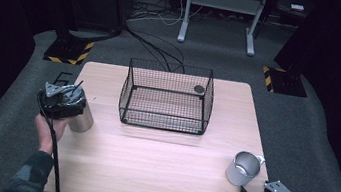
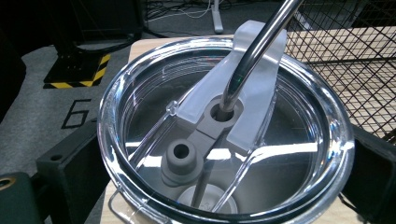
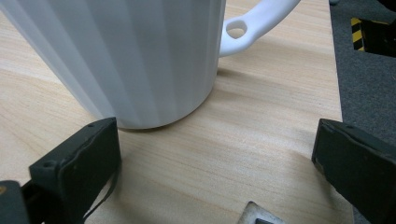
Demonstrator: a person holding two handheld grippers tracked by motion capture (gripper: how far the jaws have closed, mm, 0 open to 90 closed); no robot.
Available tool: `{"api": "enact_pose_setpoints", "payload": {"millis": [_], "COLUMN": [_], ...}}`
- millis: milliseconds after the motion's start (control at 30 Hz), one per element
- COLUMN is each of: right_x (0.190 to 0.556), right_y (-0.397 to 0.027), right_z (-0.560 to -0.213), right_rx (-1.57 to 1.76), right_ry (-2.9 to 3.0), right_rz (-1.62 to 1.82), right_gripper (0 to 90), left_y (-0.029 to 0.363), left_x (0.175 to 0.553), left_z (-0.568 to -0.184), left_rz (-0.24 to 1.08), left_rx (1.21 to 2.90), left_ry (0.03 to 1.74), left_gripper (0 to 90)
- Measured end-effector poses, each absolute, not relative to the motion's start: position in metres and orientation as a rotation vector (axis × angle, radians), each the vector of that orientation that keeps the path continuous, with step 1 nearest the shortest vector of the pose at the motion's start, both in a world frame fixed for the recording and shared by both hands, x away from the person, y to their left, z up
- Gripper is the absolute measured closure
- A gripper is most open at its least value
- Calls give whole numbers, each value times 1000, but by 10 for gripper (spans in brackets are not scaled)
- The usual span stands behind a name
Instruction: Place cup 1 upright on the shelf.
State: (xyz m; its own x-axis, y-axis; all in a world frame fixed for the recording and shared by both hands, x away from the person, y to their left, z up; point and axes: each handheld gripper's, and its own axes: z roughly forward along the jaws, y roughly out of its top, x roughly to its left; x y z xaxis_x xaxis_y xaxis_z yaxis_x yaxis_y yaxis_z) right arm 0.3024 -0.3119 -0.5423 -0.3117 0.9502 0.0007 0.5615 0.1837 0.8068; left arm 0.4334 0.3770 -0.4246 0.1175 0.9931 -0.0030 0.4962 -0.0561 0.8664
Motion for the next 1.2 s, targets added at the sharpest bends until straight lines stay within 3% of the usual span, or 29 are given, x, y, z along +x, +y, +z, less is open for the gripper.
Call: {"api": "enact_pose_setpoints", "payload": {"millis": [1200], "right_x": [302], "right_y": [-312], "right_z": [-542], "right_rx": [1414], "right_ry": [1951], "right_rz": [990], "right_gripper": [7], "left_y": [369], "left_x": [400], "left_z": [-384], "left_rz": [813], "left_rx": [1706], "left_ry": [1301], "left_gripper": [41]}}
